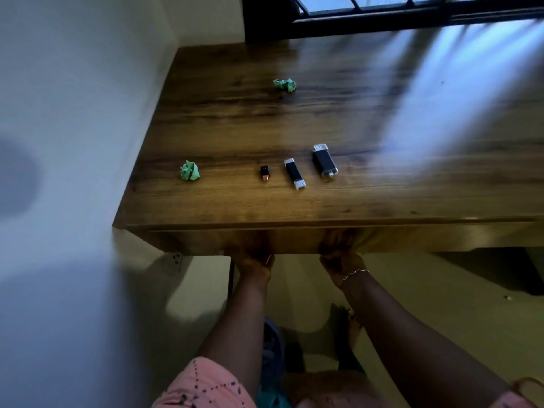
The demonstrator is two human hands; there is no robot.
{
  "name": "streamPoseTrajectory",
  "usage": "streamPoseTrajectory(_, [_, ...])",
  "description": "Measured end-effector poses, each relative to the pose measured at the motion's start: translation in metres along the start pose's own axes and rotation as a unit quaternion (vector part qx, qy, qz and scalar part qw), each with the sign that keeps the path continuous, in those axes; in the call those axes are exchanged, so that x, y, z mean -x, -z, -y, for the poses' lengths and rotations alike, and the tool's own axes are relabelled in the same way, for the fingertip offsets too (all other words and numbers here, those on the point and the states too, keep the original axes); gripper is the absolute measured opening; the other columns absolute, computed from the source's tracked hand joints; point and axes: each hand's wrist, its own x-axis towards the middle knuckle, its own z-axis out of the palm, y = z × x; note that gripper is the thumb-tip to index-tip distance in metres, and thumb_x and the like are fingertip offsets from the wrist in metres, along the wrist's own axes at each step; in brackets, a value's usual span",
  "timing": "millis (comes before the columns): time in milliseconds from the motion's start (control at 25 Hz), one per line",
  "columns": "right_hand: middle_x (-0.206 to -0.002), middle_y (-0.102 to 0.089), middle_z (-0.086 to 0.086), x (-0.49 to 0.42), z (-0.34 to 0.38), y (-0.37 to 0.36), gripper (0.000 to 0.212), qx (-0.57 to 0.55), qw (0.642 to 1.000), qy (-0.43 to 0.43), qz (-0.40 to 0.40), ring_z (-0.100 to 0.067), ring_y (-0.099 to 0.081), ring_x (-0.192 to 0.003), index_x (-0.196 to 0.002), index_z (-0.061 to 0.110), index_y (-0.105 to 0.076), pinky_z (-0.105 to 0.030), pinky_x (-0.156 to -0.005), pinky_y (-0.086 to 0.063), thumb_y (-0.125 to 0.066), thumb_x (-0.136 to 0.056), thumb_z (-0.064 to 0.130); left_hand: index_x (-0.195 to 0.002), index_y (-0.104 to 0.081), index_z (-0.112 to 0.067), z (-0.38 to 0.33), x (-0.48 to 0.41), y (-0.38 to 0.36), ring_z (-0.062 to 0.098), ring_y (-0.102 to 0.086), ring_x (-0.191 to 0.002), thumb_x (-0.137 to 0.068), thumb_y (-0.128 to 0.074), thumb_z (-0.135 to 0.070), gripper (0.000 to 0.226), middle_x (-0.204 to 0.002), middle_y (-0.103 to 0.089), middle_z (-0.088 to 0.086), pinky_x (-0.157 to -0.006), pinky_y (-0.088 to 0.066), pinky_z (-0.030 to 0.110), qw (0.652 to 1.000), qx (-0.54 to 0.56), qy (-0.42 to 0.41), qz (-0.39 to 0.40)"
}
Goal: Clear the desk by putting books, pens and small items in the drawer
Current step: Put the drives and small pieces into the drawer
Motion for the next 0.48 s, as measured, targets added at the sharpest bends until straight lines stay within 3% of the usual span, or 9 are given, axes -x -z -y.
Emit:
streamPoseTrajectory(160, [-0.068,-0.047,-0.009,-0.003,-0.012,0.016,0.033,-0.005,1.0,-0.01,-0.007,-0.022,-0.044,-0.062,-0.066,0.005,-0.046,-0.031,-0.062,-0.04,-0.033,-0.08,-0.021,-0.144,-0.033,-0.021,0.009,0.0,0.015,0.033,-0.042,-0.13,-0.088,-0.011,-0.071,0.077,-0.144,-0.042,0.014,-0.099,-0.038,0.045,1.0,0.009,-0.005,-0.018])
streamPoseTrajectory(280, [-0.054,-0.061,-0.007,-0.009,-0.021,0.038,0.038,0.002,1.0,-0.01,-0.004,-0.019,-0.051,-0.066,-0.072,0.011,-0.05,-0.029,-0.062,-0.04,-0.032,-0.08,-0.021,-0.141,-0.038,-0.022,0.013,0.008,0.032,0.033,-0.046,-0.126,-0.087,-0.009,-0.073,0.08,-0.139,-0.048,0.014,-0.095,-0.041,0.045,1.0,0.011,-0.003,-0.024])
streamPoseTrajectory(360, [-0.046,-0.063,0.005,-0.014,-0.021,0.057,0.042,-0.048,0.999,0.001,-0.001,-0.016,-0.055,-0.066,-0.077,0.017,-0.051,-0.028,-0.059,-0.043,-0.029,-0.086,-0.017,-0.139,-0.04,-0.021,0.017,0.016,0.042,0.032,-0.047,-0.125,-0.086,-0.009,-0.074,0.082,-0.137,-0.049,0.013,-0.095,-0.041,0.045,0.999,0.034,-0.001,-0.021])
streamPoseTrajectory(480, [-0.054,-0.063,0.007,-0.013,-0.022,0.085,0.033,-0.163,0.986,0.018,0.013,-0.007,-0.06,-0.047,-0.078,0.022,-0.054,-0.018,-0.044,-0.046,-0.034,-0.097,0.005,-0.138,-0.042,-0.02,0.025,0.028,0.058,0.032,-0.047,-0.125,-0.083,-0.006,-0.077,0.087,-0.135,-0.051,0.013,-0.097,-0.04,0.045,0.999,0.045,-0.003,-0.02])
